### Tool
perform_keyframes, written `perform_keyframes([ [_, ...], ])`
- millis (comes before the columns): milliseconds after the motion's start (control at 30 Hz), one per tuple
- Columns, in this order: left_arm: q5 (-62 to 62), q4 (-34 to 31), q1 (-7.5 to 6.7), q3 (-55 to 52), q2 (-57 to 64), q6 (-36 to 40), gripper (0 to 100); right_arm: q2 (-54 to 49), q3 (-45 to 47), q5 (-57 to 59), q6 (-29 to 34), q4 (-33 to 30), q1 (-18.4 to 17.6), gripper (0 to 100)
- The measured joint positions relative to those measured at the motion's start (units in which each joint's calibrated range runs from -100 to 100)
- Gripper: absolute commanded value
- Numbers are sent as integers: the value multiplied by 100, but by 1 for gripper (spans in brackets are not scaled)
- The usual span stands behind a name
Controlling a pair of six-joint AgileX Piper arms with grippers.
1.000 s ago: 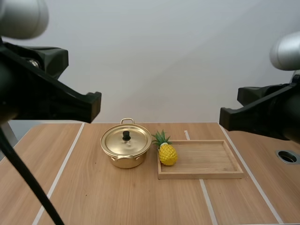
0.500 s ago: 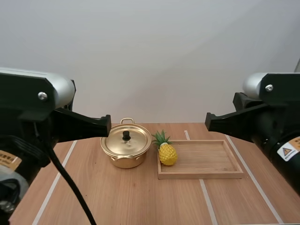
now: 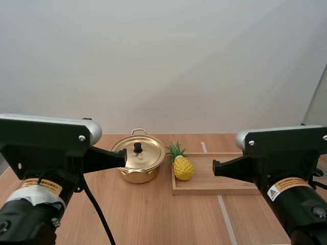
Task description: Open the pot, put the grape inside, and close it
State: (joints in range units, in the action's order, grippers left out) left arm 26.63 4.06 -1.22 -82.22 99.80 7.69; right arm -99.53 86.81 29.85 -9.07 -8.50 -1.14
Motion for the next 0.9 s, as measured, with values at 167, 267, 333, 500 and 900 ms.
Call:
perform_keyframes([
  [167, -1142, -12, 0, -1075, 0, 0, 0, -12, 833, -654, 0, 0, 0, 0],
  [267, -1735, -23, 0, -1580, 0, 0, 0, -12, 1207, -1014, 0, 42, 0, 0],
  [333, -1834, -23, 0, -1729, 0, 0, 0, -12, 1289, -1093, 0, 163, 0, 0],
  [500, -1450, -34, 0, -1756, 0, 0, 0, -12, 1301, -761, 0, 475, 0, 0],
  [900, 128, -34, 24, -1769, 0, 364, 0, -12, 1319, 168, 10, 605, 0, 0],
])
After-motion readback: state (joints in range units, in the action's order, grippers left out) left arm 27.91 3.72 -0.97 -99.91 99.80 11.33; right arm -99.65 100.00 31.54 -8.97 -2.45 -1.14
